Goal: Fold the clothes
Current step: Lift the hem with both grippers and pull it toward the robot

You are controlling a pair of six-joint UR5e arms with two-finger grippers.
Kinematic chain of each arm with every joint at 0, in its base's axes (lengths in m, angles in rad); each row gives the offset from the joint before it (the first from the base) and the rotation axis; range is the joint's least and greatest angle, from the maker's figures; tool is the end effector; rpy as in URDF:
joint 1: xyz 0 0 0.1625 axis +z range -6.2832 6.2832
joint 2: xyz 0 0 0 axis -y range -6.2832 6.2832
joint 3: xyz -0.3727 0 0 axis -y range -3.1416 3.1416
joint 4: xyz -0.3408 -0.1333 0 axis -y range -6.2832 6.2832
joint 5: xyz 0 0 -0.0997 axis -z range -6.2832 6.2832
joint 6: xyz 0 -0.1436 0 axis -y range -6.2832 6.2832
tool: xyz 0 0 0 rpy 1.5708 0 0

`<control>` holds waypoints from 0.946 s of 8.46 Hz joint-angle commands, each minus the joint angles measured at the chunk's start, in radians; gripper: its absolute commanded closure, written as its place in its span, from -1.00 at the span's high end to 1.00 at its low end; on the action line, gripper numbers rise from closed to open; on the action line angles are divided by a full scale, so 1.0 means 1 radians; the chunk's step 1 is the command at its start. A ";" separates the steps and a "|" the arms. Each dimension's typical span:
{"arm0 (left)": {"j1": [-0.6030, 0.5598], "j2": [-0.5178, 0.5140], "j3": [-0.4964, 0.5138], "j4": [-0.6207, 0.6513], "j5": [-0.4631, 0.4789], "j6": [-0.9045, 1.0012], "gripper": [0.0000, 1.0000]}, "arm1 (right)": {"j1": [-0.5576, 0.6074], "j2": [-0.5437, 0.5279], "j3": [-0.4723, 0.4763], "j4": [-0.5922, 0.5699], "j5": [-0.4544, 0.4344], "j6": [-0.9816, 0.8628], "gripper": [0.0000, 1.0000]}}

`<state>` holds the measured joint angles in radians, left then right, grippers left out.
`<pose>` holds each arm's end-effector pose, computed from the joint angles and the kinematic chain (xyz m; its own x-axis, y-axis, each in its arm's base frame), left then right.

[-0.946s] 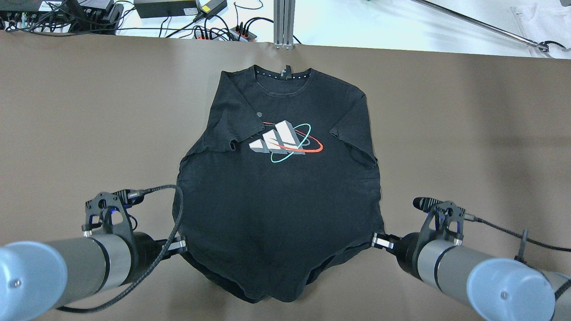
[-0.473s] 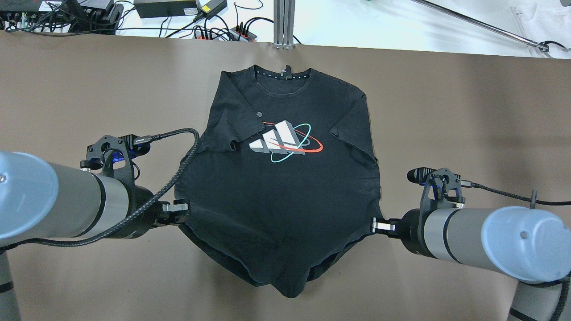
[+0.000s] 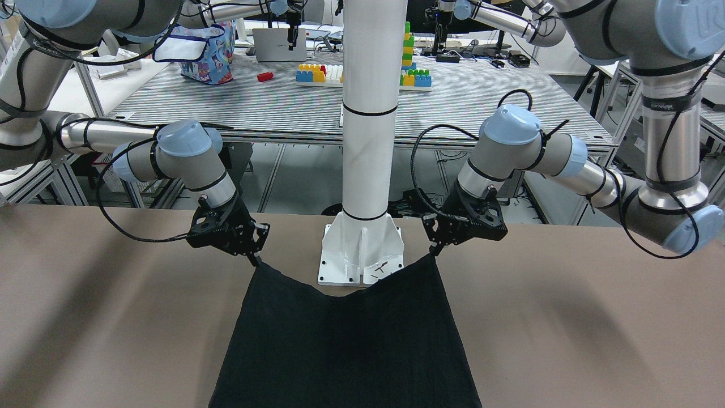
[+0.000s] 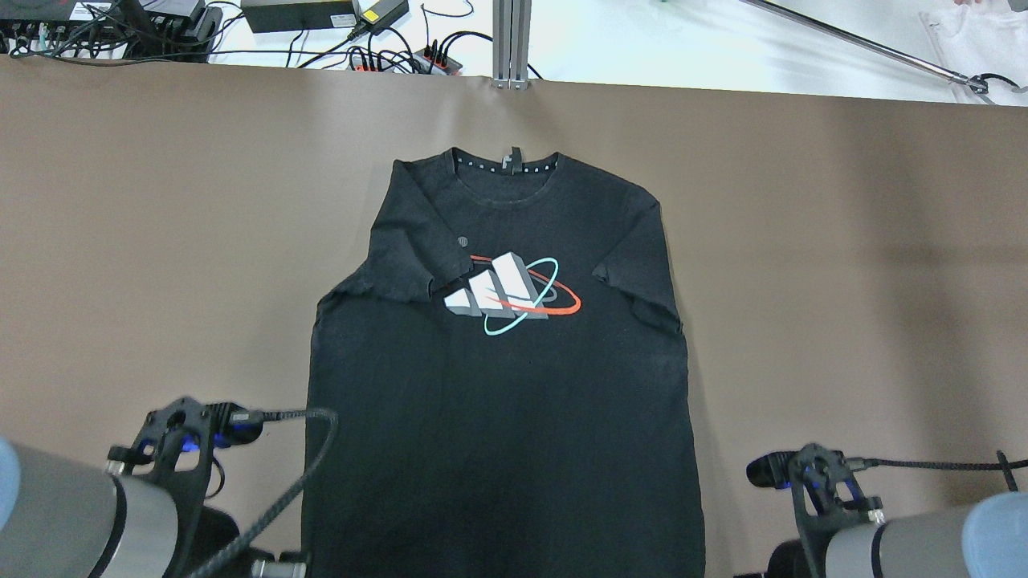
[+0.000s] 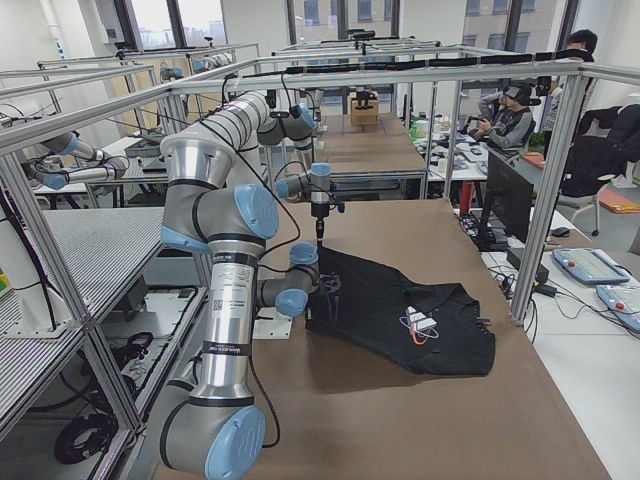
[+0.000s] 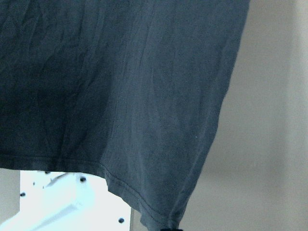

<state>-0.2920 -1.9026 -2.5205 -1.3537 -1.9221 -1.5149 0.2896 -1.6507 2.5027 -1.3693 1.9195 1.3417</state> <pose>0.3445 -0.1911 0.1664 0.4628 -0.0843 -0.8825 -0.0438 0.9921 -0.1178 -0.3222 -0.1839 0.2576 0.4579 -0.0863 0.8848 0.1234 0.9918 0.0328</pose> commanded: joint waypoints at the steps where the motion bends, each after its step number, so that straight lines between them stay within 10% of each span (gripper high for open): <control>1: 0.175 0.063 -0.101 0.002 -0.002 -0.030 -1.00 | -0.160 -0.063 0.091 -0.043 0.004 -0.003 -1.00; 5: 0.032 0.044 -0.013 0.001 0.027 -0.004 -1.00 | -0.155 -0.017 0.082 -0.094 -0.130 0.004 -1.00; 8: -0.197 -0.065 0.092 -0.001 0.026 0.030 -1.00 | 0.070 0.103 -0.071 -0.097 -0.172 0.011 -1.00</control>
<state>-0.3598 -1.9156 -2.4750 -1.3540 -1.8959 -1.4967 0.2160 -1.6097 2.5180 -1.4647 1.7653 1.3498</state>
